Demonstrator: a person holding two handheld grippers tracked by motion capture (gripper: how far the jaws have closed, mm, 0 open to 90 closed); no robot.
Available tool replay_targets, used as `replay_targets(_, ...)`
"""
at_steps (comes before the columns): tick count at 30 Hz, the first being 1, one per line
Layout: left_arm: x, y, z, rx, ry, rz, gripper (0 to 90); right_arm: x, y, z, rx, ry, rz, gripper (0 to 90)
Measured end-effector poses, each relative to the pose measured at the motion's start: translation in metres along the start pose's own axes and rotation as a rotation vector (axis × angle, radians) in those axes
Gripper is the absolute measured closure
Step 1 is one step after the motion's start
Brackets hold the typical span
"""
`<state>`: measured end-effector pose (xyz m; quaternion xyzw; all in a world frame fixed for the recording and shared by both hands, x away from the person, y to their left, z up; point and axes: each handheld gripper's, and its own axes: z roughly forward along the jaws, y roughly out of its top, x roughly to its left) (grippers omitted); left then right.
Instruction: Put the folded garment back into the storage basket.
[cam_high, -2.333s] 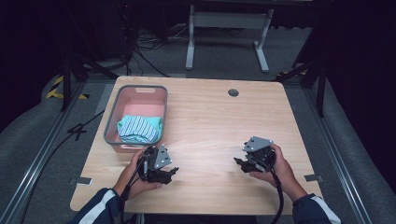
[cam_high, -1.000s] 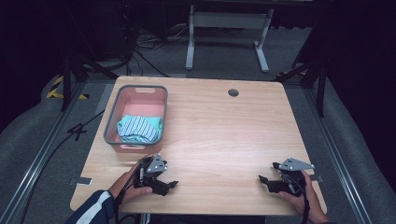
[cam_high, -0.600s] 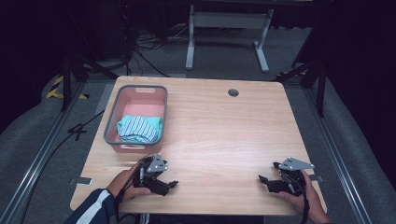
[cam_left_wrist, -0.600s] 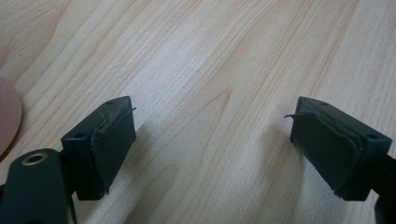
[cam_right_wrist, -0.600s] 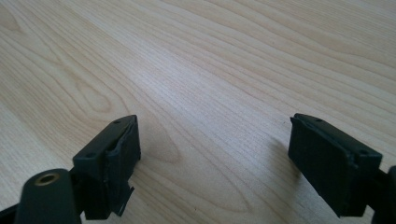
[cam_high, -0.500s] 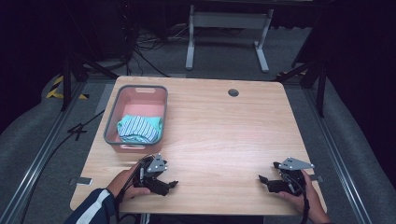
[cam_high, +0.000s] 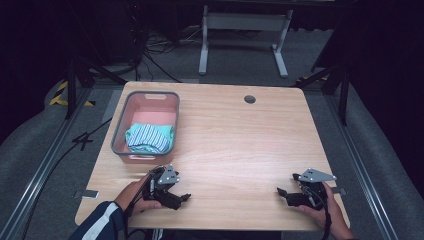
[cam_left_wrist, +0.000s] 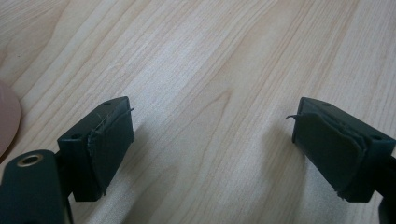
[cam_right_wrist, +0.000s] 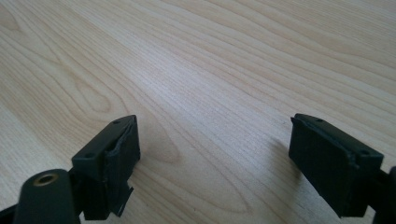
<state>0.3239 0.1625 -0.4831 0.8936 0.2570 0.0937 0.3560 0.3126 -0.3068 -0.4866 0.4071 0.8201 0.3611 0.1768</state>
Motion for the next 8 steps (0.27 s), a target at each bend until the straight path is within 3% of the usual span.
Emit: replay_targets(8, 0.0001, 0.0003, 0.0007, -0.003, -0.001, -0.004, 12.1, 0.0, 0.0, 0.0, 0.0, -0.001, -0.001, 16.9)
